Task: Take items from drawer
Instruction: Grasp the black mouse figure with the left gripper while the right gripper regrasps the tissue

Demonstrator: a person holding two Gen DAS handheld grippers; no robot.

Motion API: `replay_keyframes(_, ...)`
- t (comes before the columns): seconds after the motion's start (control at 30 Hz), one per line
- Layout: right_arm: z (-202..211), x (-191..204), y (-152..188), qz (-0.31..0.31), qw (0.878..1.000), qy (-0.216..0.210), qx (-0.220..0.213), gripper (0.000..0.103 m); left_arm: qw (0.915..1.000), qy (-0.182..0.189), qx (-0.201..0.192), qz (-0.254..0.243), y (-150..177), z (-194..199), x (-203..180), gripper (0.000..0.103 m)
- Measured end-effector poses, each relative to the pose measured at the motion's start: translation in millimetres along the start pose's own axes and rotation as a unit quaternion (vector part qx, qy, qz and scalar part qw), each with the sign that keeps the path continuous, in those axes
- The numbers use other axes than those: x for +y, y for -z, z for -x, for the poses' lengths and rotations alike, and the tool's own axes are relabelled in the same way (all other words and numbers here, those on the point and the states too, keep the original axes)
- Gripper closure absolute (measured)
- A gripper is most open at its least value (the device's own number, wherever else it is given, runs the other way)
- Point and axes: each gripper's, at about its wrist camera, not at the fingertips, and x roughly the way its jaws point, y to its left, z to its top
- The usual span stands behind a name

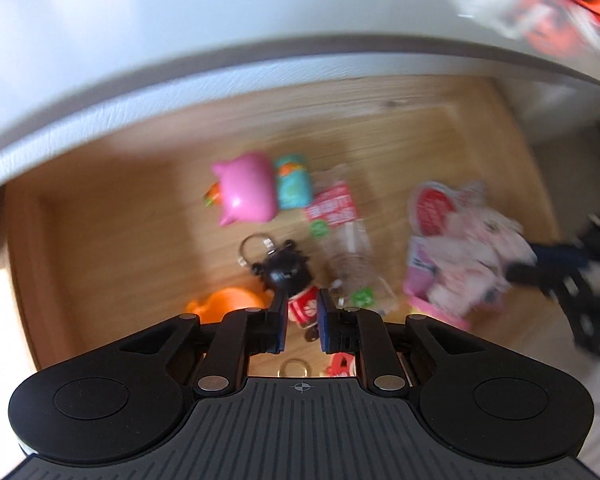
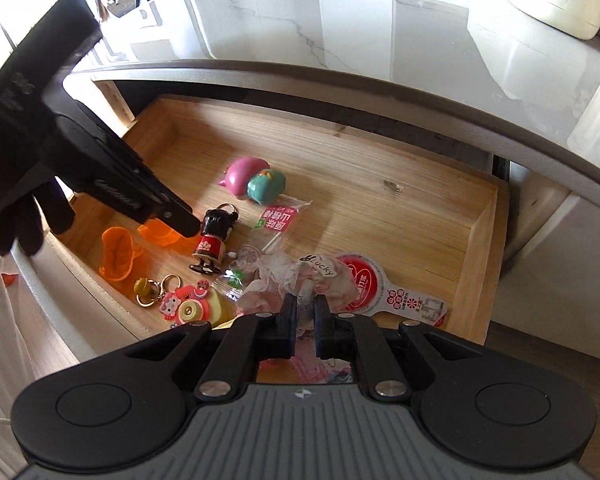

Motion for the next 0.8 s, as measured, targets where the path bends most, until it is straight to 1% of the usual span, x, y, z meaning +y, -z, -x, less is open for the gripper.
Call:
replay_keyframes(0.03,1,-1,0,-0.001,1.000,0.000,0.001,0.088,0.9999,-0.003,0.004,0.016,-1,-3,0,0.086)
replay_keyframes(0.07,2,-2,0,-0.004,1.000,-0.001,0.001,0.082,0.9996,-0.005,0.008,0.027,-2,-7,-1,0.086)
replay_keyframes(0.1,3,-3,0,-0.007,1.000,-0.003,0.000,0.080,0.9992,-0.008,0.014,0.035,-3,-13,-1,0.086)
replay_keyframes(0.17,6,-4,-1,-0.011,1.000,-0.007,-0.006,0.079,0.9987,-0.019,0.020,0.043,-5,-18,-4,0.086)
replay_keyframes(0.2,8,-5,-1,-0.012,1.000,-0.008,-0.009,0.079,0.9985,-0.025,0.021,0.044,-6,-20,-6,0.080)
replay_keyframes(0.23,9,-5,-1,-0.011,1.000,-0.008,-0.012,0.078,0.9983,-0.030,0.021,0.046,-7,-21,-6,0.077)
replay_keyframes(0.33,12,-4,-1,-0.009,1.000,-0.007,-0.019,0.078,0.9970,-0.050,0.011,0.058,-10,-23,-4,0.072)
replay_keyframes(0.37,13,-3,0,-0.008,1.000,-0.008,-0.021,0.078,0.9965,-0.058,0.009,0.060,-10,-25,-3,0.072)
replay_keyframes(0.4,15,-3,0,-0.007,1.000,-0.009,-0.024,0.078,0.9961,-0.063,0.007,0.061,-12,-27,-4,0.069)
replay_keyframes(0.5,18,-4,0,-0.008,0.999,-0.008,-0.031,0.077,0.9971,-0.057,0.019,0.046,-11,-36,-10,0.069)
replay_keyframes(0.57,19,-6,1,-0.011,0.999,-0.005,-0.032,0.075,0.9977,-0.048,0.042,0.023,-13,-44,-14,0.067)
replay_keyframes(0.6,20,-7,0,-0.012,0.999,-0.001,-0.033,0.075,0.9982,-0.046,0.039,0.008,-14,-44,-17,0.072)
replay_keyframes(0.67,24,-10,-1,-0.014,0.999,0.006,-0.040,0.074,0.9979,-0.038,0.051,-0.010,-15,-41,-19,0.072)
replay_keyframes(0.73,28,-19,-6,-0.028,0.999,-0.003,-0.040,0.068,0.9975,-0.029,0.062,-0.018,-12,-34,-16,0.072)
replay_keyframes(0.77,28,-24,-10,-0.034,0.999,-0.016,-0.033,0.063,0.9977,-0.024,0.059,-0.024,-9,-28,-14,0.072)
replay_keyframes(0.8,27,-29,-15,-0.035,0.999,-0.024,-0.025,0.061,0.9979,-0.018,0.054,-0.032,-5,-21,-13,0.072)
